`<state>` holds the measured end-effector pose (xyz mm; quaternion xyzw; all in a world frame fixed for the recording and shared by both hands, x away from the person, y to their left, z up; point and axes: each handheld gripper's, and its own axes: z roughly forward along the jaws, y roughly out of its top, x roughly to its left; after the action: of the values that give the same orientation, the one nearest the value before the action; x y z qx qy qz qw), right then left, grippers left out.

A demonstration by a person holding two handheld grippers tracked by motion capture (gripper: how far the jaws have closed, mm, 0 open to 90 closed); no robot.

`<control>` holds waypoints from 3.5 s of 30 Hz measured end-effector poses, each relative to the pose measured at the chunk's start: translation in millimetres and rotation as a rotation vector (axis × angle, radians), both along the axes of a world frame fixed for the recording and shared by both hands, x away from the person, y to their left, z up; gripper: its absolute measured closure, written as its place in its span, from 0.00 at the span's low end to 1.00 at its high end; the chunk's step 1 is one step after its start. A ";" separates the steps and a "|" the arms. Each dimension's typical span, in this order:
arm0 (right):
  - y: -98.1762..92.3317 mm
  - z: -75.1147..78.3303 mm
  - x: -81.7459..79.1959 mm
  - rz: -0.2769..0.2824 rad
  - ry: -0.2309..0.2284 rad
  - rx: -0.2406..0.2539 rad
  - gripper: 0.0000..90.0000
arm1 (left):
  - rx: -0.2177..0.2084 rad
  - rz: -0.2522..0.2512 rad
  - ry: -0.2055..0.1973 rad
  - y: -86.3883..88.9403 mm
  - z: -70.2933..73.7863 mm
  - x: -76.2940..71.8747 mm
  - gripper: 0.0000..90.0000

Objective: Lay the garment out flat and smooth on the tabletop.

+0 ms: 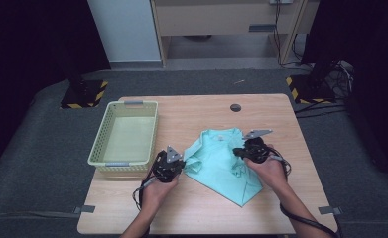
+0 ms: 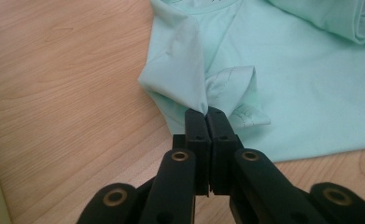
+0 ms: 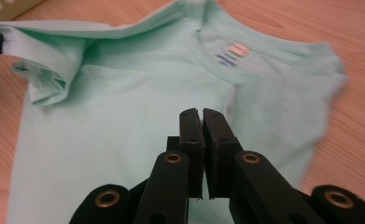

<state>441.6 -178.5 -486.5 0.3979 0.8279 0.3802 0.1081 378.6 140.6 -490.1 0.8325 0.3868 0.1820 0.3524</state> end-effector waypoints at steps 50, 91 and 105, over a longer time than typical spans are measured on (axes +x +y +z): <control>-188.9 29.4 19.6 -0.387 0.027 0.010 0.97 | 0.140 -0.003 0.047 -7.6 63.0 62.5 0.99; -104.9 -5.4 -24.0 -0.156 0.044 -0.046 0.63 | 0.114 -0.063 0.117 -44.4 5.0 31.7 0.49; -64.5 -30.2 -35.9 -0.088 0.056 -0.130 0.55 | 0.103 -0.027 0.159 -40.3 -23.6 39.4 0.48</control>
<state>405.7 -243.0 -516.7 0.4366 0.8351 0.3095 0.1272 418.0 100.2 -513.7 0.8666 0.3922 0.1302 0.2795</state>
